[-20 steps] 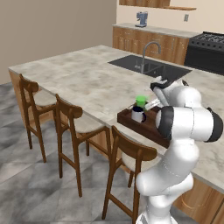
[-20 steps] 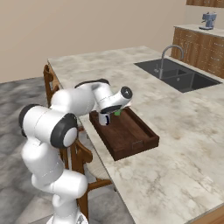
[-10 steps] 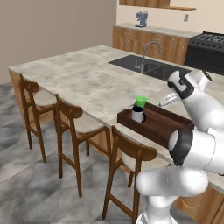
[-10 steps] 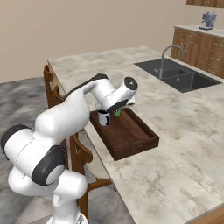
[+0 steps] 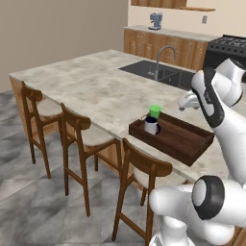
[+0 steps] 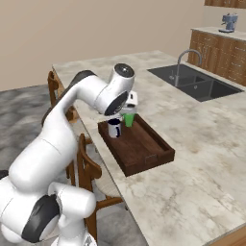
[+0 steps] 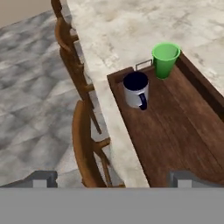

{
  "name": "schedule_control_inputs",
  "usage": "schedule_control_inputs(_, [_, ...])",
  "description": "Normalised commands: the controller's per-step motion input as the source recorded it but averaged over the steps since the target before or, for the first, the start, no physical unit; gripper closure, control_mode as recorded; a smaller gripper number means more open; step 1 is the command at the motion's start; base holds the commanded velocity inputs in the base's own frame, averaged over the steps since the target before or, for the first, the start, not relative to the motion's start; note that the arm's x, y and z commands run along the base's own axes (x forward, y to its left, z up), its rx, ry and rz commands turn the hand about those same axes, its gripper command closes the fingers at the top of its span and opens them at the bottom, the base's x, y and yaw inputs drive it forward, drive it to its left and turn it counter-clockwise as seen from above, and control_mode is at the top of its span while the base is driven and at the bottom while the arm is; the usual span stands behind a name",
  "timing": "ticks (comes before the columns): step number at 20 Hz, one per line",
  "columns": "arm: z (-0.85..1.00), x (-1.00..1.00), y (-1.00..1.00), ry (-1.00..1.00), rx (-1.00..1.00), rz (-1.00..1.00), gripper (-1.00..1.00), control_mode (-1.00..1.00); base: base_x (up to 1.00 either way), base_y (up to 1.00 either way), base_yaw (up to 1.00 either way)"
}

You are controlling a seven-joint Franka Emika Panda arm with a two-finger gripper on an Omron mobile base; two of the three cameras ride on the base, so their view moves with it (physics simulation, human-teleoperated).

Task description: There is a tray on the dining counter. Grab the cup, mug, and pitcher and place them on the tray. The pitcher may be placed next to the tray if it cannot fit the tray.

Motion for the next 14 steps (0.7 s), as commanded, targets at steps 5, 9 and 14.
schedule_control_inputs(5, [0.22,-0.54,0.74,0.0,-0.04,-0.17,-1.0,-1.0,0.0,0.0,0.0])
schedule_control_inputs(9, [0.05,-0.19,0.34,0.0,0.0,-0.28,-1.0,-1.0,0.0,0.0,0.0])
schedule_control_inputs(14, [0.0,-0.46,0.0,0.0,0.0,-0.17,-1.0,-1.0,0.0,0.0,0.0])
